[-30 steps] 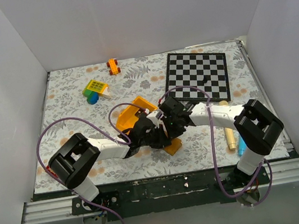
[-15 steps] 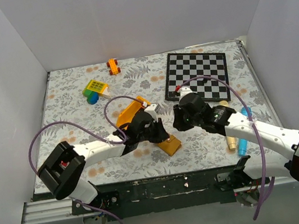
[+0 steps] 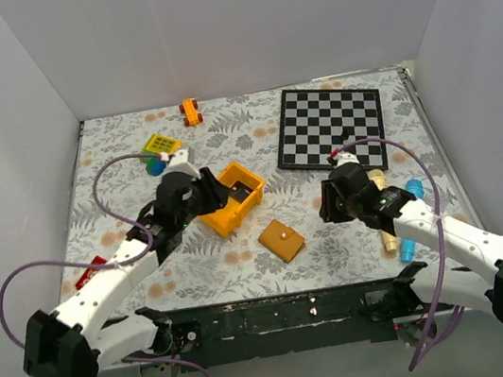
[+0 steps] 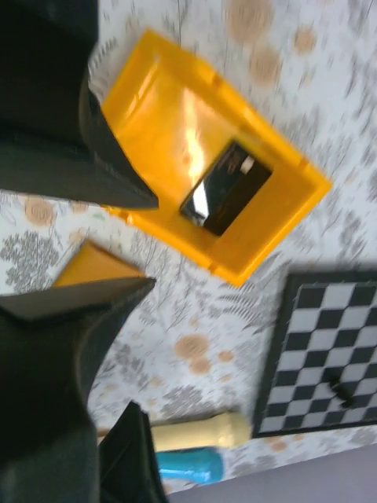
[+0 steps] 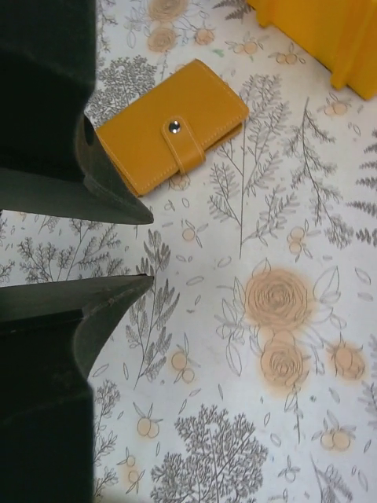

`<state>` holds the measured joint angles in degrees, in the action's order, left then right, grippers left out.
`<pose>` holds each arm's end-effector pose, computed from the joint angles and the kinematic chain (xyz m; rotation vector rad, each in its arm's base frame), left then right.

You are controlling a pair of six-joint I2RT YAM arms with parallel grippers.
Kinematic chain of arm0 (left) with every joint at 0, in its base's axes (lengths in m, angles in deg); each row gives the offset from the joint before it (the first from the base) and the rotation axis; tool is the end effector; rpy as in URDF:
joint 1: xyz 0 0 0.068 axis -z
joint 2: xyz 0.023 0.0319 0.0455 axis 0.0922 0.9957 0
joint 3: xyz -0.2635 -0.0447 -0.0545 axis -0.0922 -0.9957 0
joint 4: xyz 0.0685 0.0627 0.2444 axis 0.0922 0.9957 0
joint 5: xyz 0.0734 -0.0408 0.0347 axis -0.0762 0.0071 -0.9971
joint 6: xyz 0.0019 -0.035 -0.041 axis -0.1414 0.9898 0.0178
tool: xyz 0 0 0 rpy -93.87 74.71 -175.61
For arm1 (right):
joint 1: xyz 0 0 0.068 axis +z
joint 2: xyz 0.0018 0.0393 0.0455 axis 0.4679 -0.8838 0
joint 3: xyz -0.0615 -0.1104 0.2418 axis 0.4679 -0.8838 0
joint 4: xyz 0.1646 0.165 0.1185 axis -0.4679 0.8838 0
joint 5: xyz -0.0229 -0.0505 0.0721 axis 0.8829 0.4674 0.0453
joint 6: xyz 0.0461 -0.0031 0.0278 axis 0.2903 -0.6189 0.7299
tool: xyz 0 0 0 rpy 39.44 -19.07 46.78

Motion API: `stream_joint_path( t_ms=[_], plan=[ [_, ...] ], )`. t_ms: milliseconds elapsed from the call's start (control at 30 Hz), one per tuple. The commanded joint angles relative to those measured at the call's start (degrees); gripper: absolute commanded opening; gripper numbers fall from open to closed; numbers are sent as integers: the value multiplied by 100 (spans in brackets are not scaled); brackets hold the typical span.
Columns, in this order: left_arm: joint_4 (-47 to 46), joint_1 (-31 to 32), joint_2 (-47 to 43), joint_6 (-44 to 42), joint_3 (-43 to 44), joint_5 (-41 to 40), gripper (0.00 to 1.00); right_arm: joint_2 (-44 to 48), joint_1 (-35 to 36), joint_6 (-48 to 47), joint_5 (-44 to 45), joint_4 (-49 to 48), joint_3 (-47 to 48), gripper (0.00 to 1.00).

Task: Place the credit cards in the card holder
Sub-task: Reset both arms

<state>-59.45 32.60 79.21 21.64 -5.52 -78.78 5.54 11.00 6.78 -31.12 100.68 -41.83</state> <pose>0.2079 -0.1601 0.2630 0.0750 2.1654 -0.6925 0.1747 0.1315 0.2316 -0.0479 2.3535 0.3695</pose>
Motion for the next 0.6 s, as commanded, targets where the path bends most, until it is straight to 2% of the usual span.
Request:
stream_joint_path(
  t_ms=[0, 67, 200, 233, 267, 367, 567],
  plan=[
    [842, -554, -979, 42, -219, -820, 47, 338, -592, 178, -130, 76, -270, 42],
    [1272, -721, -1269, 113, -202, -1198, 53, 556, -891, 248, -297, 103, -428, 48],
    [1924, -1072, -1656, 349, -324, -1595, 80, 952, -1261, 450, -421, 103, -692, 69],
    [2064, -1169, -1727, 437, -394, -1691, 94, 1049, -1296, 512, -412, 112, -736, 75],
    [2266, -1205, -1771, 603, -465, -1814, 98, 1137, -1314, 582, -404, 121, -797, 79],
    [2557, -1249, -1868, 1078, -711, -1964, 98, 1453, -1323, 688, -299, 51, -991, 87],
    [2760, -1249, -1895, 1642, -1036, -2140, 98, 1876, -1323, 583, -17, 50, -1176, 89]
  ],
)
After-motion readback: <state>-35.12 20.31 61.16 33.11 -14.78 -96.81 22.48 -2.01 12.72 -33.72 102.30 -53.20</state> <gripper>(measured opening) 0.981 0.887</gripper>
